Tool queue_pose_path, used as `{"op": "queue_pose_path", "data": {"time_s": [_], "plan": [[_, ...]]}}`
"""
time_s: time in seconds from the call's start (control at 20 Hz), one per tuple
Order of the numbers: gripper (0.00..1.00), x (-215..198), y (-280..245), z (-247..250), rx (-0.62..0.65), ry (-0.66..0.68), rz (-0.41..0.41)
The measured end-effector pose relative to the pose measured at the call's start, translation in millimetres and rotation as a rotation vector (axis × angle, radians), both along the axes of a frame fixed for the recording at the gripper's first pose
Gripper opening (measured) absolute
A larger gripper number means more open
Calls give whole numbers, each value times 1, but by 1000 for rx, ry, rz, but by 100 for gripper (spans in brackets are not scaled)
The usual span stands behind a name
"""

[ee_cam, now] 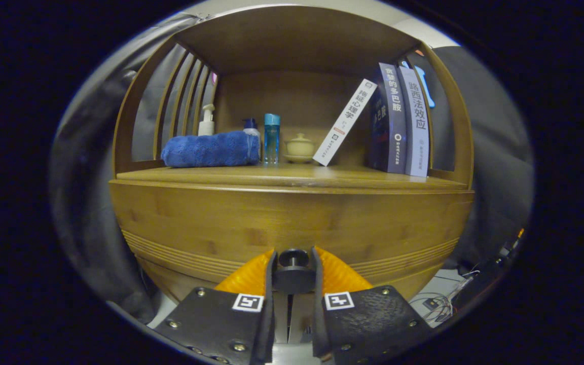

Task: Pull open the drawer, take out the items inside it, and place them on the countertop above the cabinet.

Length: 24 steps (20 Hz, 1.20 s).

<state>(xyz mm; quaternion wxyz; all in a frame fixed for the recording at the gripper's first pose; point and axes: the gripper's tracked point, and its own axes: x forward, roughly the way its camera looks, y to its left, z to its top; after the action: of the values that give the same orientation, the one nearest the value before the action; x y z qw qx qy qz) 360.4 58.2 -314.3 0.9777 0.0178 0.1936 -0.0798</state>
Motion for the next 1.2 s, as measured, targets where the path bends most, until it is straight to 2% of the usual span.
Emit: {"op": "queue_pose_path", "data": {"time_s": [0.05, 0.1, 0.4, 0.75, 1.2], "plan": [[30, -4, 1, -4, 11, -2, -12], [19, -8, 1, 2, 8, -2, -10], [19, -41, 4, 10, -2, 0, 16], [19, -106, 9, 24, -23, 8, 40], [19, -160, 19, 26, 19, 53, 57]]}}
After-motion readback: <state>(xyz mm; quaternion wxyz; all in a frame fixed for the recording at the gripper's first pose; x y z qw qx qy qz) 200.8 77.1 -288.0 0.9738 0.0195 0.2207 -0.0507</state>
